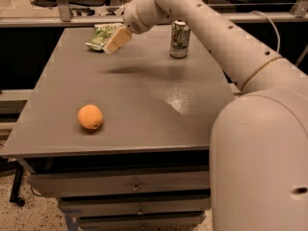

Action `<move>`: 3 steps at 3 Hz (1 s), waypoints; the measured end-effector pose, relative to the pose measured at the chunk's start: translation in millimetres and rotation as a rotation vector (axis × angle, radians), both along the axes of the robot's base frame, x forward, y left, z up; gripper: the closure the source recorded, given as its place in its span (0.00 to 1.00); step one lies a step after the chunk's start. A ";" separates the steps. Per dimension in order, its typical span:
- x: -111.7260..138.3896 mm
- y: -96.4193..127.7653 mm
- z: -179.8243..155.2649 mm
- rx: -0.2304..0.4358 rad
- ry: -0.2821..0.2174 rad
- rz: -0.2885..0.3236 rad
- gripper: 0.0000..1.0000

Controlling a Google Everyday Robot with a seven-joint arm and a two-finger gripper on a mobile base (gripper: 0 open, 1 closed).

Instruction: Move green jalapeno chip bag near orange

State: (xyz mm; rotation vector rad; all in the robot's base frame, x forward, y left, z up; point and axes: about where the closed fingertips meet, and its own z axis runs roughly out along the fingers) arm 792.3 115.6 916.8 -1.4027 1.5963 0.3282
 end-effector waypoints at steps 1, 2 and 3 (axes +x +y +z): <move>20.9 16.6 -15.6 0.003 0.017 -0.044 0.00; 38.2 25.0 -33.4 -0.002 0.042 -0.083 0.00; 51.0 30.6 -45.6 0.004 0.062 -0.110 0.00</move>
Offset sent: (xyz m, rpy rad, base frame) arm 0.0607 0.0291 -0.0485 -0.0058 0.0648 -0.1400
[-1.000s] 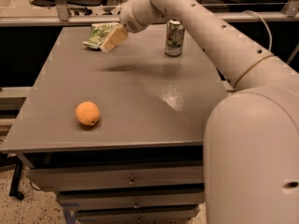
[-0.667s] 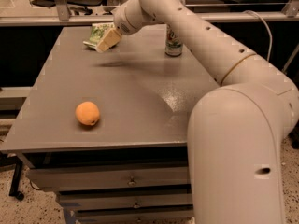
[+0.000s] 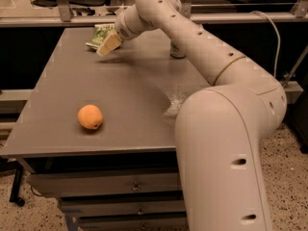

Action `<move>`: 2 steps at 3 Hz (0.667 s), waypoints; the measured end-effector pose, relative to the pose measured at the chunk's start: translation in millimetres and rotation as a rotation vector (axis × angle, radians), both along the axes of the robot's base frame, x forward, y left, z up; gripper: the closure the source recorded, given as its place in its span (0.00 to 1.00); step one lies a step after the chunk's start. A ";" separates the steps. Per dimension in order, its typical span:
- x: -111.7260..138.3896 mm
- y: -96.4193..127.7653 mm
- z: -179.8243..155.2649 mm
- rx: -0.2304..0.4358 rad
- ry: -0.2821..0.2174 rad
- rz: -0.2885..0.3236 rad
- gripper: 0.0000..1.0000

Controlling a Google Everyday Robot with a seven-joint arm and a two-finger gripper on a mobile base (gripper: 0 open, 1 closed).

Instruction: Move green jalapeno chip bag near orange

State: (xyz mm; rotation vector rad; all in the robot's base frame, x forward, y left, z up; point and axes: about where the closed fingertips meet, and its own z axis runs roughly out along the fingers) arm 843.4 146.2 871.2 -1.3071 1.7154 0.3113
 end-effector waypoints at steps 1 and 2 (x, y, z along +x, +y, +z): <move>8.0 3.1 -8.0 0.019 0.015 -0.020 0.18; 11.5 4.4 -10.8 0.035 0.022 -0.032 0.41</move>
Offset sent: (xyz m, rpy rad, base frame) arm 0.0167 0.0001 -0.0075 0.0570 0.0221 -0.0540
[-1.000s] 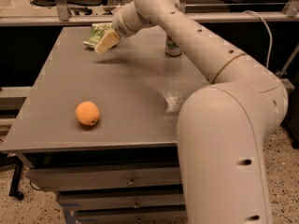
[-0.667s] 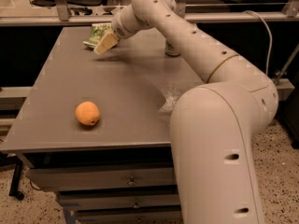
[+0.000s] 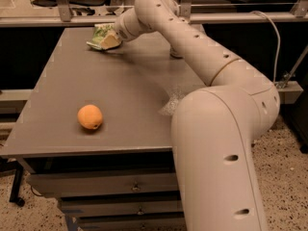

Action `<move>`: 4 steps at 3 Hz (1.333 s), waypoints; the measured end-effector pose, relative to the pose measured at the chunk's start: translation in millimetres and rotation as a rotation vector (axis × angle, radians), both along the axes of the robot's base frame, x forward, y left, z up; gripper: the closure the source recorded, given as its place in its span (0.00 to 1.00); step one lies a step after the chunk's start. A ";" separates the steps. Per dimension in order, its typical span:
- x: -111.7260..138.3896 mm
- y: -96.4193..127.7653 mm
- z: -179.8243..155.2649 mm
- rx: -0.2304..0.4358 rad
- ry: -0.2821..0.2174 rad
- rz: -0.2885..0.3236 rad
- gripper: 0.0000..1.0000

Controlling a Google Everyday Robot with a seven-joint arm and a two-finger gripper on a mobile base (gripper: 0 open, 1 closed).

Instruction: Move green jalapeno chip bag near orange

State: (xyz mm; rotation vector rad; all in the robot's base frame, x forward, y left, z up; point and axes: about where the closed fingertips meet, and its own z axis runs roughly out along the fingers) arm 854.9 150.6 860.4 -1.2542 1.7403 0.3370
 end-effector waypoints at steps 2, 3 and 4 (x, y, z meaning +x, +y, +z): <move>-3.2 -0.8 0.8 0.008 -0.002 -0.004 0.87; -6.8 -2.6 4.3 0.008 -0.011 0.000 1.00; -10.7 -3.2 16.3 0.021 -0.034 0.013 1.00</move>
Offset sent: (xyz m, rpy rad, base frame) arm -0.0079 -0.0090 0.0086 0.0091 -0.0142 -0.0094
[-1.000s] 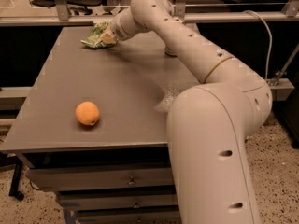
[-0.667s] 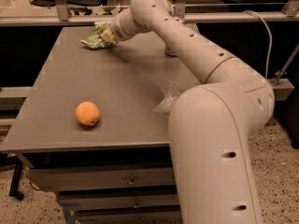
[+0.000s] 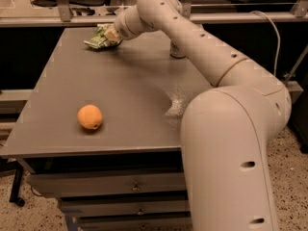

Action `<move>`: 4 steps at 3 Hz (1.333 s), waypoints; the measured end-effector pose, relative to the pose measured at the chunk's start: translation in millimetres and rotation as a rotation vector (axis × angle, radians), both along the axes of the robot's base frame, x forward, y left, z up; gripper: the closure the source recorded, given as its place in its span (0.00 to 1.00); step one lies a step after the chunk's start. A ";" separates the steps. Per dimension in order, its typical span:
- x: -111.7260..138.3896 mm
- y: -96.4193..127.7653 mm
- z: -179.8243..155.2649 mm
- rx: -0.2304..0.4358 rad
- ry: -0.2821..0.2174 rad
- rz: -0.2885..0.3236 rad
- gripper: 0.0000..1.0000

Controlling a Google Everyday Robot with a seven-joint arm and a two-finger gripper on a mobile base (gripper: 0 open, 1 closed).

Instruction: Move green jalapeno chip bag near orange

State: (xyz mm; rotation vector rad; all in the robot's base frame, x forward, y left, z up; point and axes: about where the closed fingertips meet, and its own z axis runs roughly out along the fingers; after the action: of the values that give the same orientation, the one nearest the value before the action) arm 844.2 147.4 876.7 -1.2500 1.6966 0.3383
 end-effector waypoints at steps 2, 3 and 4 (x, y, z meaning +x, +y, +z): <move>-38.5 -4.4 27.8 0.066 -0.005 0.083 1.00; -68.9 -8.8 31.7 0.096 0.023 0.114 1.00; -102.9 -17.0 35.2 0.113 0.053 0.138 1.00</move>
Offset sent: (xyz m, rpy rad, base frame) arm -0.0733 -0.0132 0.0426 0.1096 0.0070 0.1344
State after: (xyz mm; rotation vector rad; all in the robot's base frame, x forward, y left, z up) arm 741.3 130.4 911.9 -1.2862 1.6163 0.5473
